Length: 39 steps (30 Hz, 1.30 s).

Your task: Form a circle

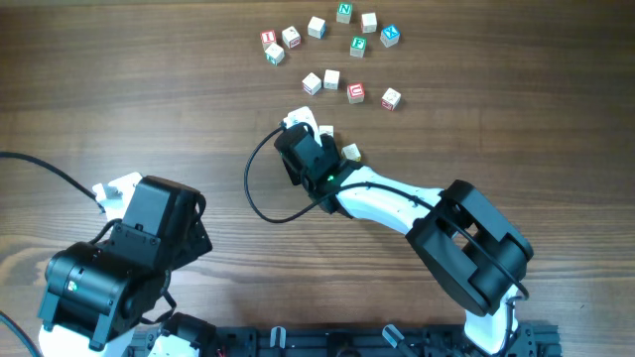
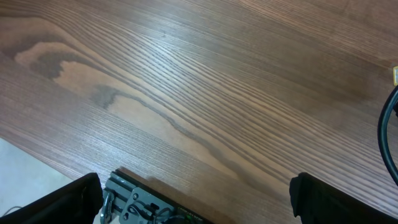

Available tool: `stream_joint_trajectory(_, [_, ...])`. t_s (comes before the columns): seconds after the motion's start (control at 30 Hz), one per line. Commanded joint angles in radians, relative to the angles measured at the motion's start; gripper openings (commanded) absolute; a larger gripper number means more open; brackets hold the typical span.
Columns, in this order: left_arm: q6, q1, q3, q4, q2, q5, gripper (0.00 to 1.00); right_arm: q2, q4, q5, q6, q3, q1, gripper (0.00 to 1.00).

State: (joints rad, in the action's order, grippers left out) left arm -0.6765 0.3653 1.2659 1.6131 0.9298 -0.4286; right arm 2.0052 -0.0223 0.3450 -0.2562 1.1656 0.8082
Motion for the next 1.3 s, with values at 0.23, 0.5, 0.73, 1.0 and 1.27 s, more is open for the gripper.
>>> stream_joint_trajectory(0.23, [-0.016,-0.006,-0.004,0.0,-0.002,-0.001,1.0,0.019,-0.002,0.02,-0.008,0.008,-0.005,0.05])
stream_joint_trajectory(0.5, [-0.016,-0.006,-0.004,0.0,-0.002,-0.001,1.0,0.018,0.014,-0.104,0.071,0.008,-0.003,0.05])
stream_joint_trajectory(0.73, [-0.016,-0.006,-0.004,0.0,-0.002,-0.001,1.0,0.018,-0.024,-0.095,0.036,0.008,-0.009,0.05])
stream_joint_trajectory(1.0, [-0.016,-0.006,-0.004,0.0,-0.002,-0.001,1.0,0.018,-0.029,-0.08,0.021,0.008,-0.016,0.05])
stream_joint_trajectory(1.27, [-0.016,-0.006,-0.004,0.0,-0.002,-0.001,1.0,0.018,-0.025,-0.072,0.018,0.008,-0.016,0.05])
